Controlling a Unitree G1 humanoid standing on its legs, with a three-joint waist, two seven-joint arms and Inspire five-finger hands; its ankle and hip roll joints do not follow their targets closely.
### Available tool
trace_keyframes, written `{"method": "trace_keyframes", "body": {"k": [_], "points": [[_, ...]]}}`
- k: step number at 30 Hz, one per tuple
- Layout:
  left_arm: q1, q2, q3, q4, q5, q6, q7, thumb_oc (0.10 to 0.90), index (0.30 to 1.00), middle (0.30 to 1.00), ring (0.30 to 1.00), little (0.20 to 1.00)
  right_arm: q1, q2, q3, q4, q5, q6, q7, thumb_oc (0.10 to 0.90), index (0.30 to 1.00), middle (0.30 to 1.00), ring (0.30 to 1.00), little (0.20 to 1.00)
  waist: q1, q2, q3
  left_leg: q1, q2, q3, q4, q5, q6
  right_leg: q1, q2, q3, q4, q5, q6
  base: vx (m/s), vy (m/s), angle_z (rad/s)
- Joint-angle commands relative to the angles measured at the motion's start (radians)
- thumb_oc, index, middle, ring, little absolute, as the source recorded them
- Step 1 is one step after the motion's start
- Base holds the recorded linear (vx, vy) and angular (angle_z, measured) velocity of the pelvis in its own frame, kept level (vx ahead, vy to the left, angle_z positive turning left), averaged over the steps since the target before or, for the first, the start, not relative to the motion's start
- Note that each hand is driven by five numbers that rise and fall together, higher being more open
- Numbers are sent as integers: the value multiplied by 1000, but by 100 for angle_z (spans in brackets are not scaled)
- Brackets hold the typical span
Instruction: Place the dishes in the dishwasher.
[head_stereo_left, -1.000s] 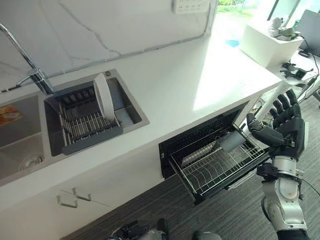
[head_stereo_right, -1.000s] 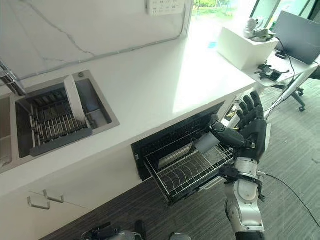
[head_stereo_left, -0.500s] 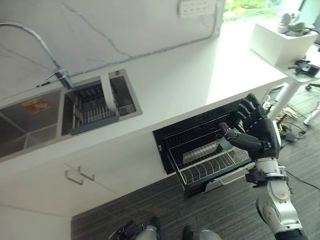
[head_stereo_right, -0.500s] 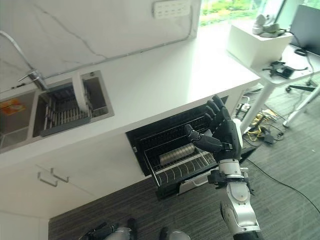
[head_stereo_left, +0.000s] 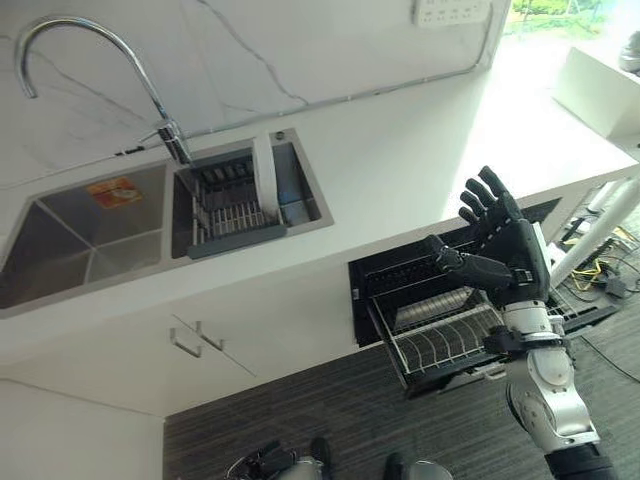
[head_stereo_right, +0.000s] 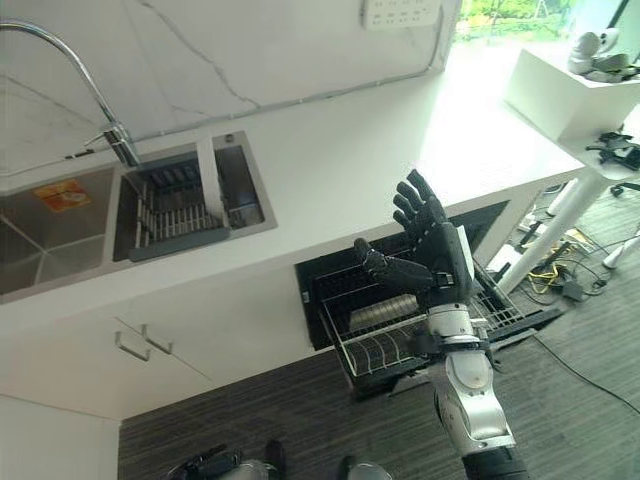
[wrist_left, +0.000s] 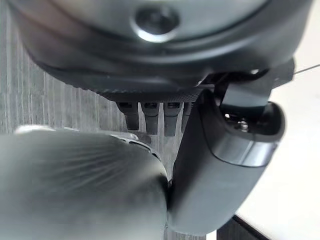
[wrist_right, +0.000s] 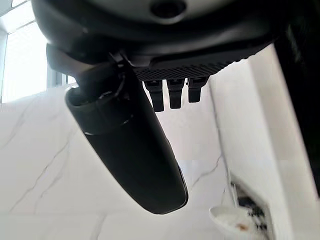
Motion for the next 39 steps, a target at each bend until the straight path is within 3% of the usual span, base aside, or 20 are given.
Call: {"method": "trace_keyframes", "body": {"k": [1,10,14,16,17,23,28,39], "points": [[84,-4,-45,60,36,16,1,800,900,900,900,900,-108,12,-28,-138,-52,-73,-13,800,900,900,900,900,14,-38,-33,-36,35,-21,110,-132,-30,113,-47,-52,-100,24,122,34,29,6],[107,-1,-55,59,39,-6,-5,800,900,900,900,900,-144,18,-9,-141,-71,-61,-7,800,900,900,900,900,43,-44,-33,-33,17,-31,110,-148,-10,109,-59,-66,-100,30,132,11,6,1],[110,3,-61,60,61,-14,-6,800,900,900,900,900,-180,14,8,-132,-68,-17,17,800,900,900,900,900,64,-45,-35,-40,12,-44,110,-148,-11,112,-64,-82,-100,31,137,14,1,9],[111,4,-67,63,70,-27,-3,800,900,900,900,900,-207,15,18,-118,-34,10,24,800,900,900,900,900,73,-47,-38,-42,10,-50,110,-147,-13,114,-66,-88,-100,30,137,46,-1,14],[110,13,-81,62,83,-44,3,800,900,900,900,900,-269,23,33,-81,15,63,19,800,900,900,900,900,98,-51,-43,-47,3,-66,110,-146,-15,121,-68,-102,-100,27,138,70,12,14],[118,35,-109,61,113,-71,-13,800,900,900,900,900,-453,34,50,67,42,169,-77,800,900,900,900,900,159,-54,-48,-59,-15,-104,110,-136,-16,146,-73,-139,-100,24,137,83,61,29],[126,46,-120,58,143,-95,-24,800,900,900,900,900,-540,31,49,164,42,172,-136,800,900,900,900,900,186,-61,-49,-71,-19,-114,110,-128,-15,161,-79,-158,-100,22,141,52,55,24],[139,68,-149,47,155,-112,-51,800,900,900,900,900,-652,-4,36,316,-9,114,-225,800,900,900,900,900,228,-63,-53,-71,-44,-141,110,-126,-4,179,-95,-181,-100,32,153,53,43,11]]}}
